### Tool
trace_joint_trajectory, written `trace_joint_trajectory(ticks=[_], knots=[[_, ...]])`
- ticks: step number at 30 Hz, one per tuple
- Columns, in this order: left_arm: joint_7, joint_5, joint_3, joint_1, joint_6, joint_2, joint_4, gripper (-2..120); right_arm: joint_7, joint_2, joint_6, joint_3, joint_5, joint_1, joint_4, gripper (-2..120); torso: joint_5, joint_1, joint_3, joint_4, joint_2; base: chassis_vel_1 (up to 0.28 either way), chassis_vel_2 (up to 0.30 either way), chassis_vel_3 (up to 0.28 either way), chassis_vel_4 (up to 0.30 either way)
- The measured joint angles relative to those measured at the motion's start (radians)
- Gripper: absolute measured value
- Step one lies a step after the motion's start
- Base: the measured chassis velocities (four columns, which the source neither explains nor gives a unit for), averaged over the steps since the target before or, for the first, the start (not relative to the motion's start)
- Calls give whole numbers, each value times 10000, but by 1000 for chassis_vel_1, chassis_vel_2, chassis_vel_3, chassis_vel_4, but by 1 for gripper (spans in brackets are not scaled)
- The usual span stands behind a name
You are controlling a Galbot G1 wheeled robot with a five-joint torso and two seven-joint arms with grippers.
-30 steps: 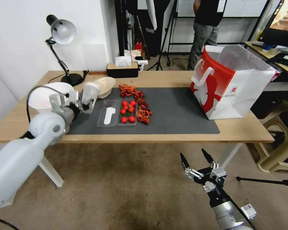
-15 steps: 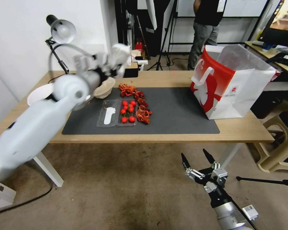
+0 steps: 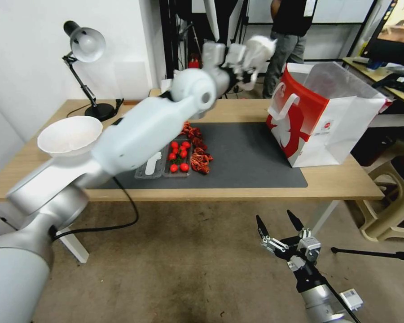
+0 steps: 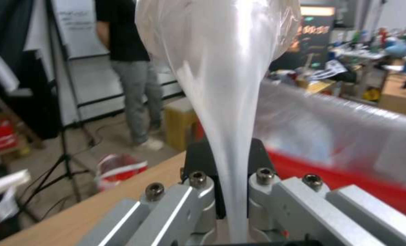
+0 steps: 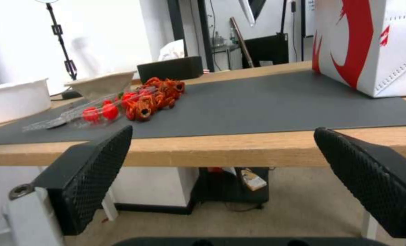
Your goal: Pick up the trash from the table and place it into the takeout bag.
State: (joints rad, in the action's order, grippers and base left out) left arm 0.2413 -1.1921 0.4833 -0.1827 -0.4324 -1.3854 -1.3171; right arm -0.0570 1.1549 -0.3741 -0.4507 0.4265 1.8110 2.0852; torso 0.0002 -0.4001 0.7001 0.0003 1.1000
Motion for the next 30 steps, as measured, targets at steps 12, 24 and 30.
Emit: trace_joint_trajectory(ticks=[12,24,30], knots=[[-832,678,338,-809,593,-2239,1963,1,-34,80,-69,-76,-120,147,20,100,2,0,-2,-11,0,0,0,0,0],[-2222,1114,1081,-1193,1636,-2293,3867,1,-84,137,-291,-140,-201,284,-88,100,-3,0,-1,-2,0,0,0,0,0],[-2933,960,1295,-1170,2033,-2263,3738,1,-98,134,-351,-171,-191,293,-143,100,-3,0,-1,-2,0,0,0,0,0]])
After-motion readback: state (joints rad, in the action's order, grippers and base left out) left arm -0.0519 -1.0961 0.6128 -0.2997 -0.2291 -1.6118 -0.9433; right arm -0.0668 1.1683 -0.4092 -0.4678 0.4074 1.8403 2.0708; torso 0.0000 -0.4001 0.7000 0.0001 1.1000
